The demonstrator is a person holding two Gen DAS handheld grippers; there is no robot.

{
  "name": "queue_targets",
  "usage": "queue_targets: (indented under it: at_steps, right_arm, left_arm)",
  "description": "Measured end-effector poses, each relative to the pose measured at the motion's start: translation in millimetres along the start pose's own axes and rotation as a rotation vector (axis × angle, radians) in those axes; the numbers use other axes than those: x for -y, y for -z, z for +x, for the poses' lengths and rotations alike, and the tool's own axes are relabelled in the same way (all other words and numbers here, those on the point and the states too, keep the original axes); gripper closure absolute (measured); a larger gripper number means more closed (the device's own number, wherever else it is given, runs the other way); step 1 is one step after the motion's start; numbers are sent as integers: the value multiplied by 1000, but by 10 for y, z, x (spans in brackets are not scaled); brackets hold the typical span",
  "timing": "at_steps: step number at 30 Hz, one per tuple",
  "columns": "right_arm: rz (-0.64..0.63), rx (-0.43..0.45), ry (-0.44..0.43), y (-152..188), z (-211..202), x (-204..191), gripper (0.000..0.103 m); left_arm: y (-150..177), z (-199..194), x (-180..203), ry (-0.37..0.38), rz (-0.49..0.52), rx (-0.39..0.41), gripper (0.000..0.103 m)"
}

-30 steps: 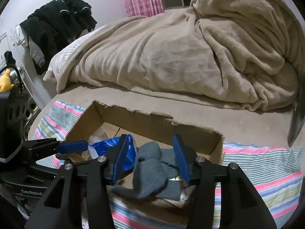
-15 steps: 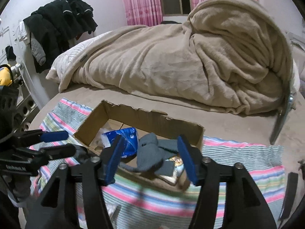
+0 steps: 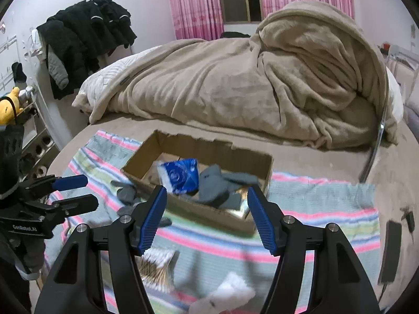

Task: Organize objects
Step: 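Grasp the cotton swab bag with the left tool while the right tool grasps the white socks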

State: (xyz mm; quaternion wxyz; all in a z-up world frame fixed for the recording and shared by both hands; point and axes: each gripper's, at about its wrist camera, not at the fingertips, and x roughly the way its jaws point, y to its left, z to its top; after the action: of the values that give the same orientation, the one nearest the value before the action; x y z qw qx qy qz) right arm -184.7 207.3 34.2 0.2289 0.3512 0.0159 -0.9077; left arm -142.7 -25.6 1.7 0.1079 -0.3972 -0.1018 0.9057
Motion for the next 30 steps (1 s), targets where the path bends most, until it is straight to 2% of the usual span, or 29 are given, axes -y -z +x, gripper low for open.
queue_targets:
  at_steps: [12, 21, 30]
  right_arm:
    - [4, -32, 6, 399, -130, -25, 36]
    - [33, -89, 28, 713, -60, 126, 36]
    - [51, -133, 28, 917, 32, 206, 36]
  left_arm:
    - [471, 1, 60, -6, -58, -14, 21]
    - [615, 126, 186, -16, -44, -37, 21]
    - [760, 396, 350, -13, -28, -94, 21]
